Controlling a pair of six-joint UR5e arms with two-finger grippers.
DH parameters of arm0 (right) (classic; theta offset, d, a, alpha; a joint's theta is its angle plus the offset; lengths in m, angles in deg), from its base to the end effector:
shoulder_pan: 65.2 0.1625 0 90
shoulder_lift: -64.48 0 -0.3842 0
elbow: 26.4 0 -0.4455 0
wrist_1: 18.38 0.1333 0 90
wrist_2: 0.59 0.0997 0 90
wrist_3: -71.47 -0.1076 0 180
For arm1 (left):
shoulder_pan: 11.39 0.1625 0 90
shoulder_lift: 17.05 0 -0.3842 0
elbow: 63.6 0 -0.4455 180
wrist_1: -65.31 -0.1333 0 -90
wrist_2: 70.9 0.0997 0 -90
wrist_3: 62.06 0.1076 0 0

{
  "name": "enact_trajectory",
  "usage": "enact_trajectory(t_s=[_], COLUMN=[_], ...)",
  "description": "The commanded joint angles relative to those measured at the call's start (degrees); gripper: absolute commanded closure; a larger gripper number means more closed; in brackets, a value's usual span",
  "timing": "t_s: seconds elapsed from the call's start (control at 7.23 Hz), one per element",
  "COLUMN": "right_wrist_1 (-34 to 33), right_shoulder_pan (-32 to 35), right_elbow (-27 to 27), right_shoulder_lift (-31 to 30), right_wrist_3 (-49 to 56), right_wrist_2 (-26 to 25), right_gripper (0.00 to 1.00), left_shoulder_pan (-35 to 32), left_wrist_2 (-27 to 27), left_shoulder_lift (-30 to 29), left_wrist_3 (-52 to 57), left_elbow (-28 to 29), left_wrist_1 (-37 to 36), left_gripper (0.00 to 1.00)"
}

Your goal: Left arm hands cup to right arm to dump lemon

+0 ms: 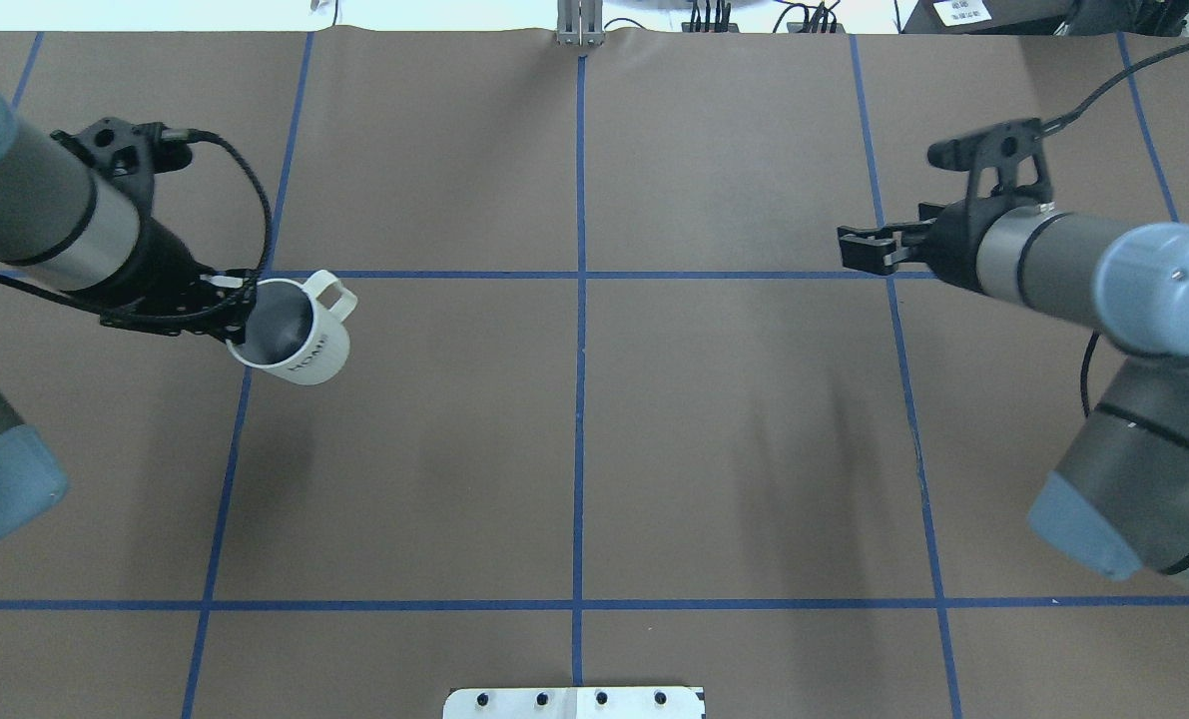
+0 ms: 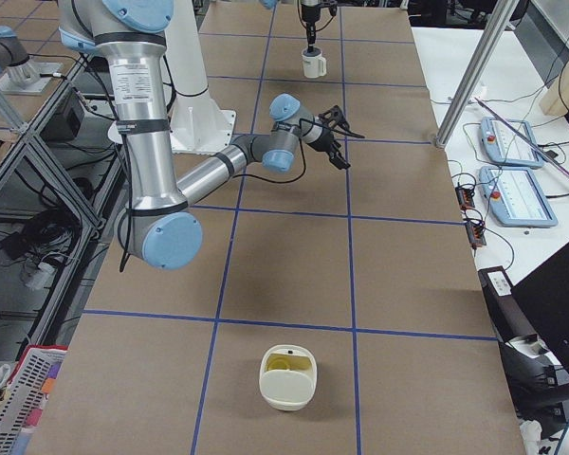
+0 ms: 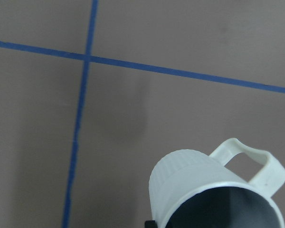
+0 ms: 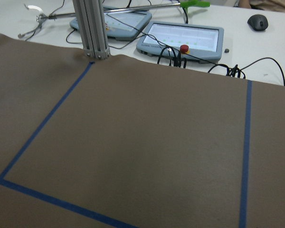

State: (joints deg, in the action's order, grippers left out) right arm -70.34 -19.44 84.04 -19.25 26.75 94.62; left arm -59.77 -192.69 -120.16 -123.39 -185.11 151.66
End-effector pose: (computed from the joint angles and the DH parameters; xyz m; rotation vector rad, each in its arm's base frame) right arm -0.3157 -0.5013 0.2997 0.7489 -0.8490 -0.0439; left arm 0.3010 -0.4542 0.2275 0.0185 0.8744 -0.1235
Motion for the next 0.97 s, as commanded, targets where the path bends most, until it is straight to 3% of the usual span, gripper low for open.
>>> enact_trajectory(t_s=[0.0, 0.28, 0.42, 0.69, 0.83], right_wrist_1=[-7.4, -18.9, -23.3, -25.0, -25.1], right_shoulder_pan=[16.9, 22.6, 23.8, 25.2, 25.2], right_elbow=[0.2, 0.2, 0.6, 0.6, 1.0], right_shoulder_lift=[-4.8, -10.2, -11.2, -11.6, -11.5], right_wrist_3=[13.8, 22.3, 26.0, 26.8, 26.8], right_wrist_2=[23.7, 31.8, 31.9, 33.8, 33.9], right_gripper=[0.00, 0.00, 0.00, 0.00, 0.00], left_shoulder_pan=[-6.3, -11.5, -13.7, -13.2, -13.1], left_wrist_2=[-4.1, -5.0, -5.6, -8.3, -8.6], left_shoulder_lift=[14.2, 21.2, 22.5, 22.6, 21.9], left_wrist_3=[15.4, 26.5, 29.2, 28.3, 27.9], left_elbow=[0.7, 3.5, 6.6, 17.1, 19.3], left_wrist_1=[6.6, 8.4, 11.9, 23.3, 26.6], left_gripper=[1.00, 1.00, 1.00, 1.00, 1.00])
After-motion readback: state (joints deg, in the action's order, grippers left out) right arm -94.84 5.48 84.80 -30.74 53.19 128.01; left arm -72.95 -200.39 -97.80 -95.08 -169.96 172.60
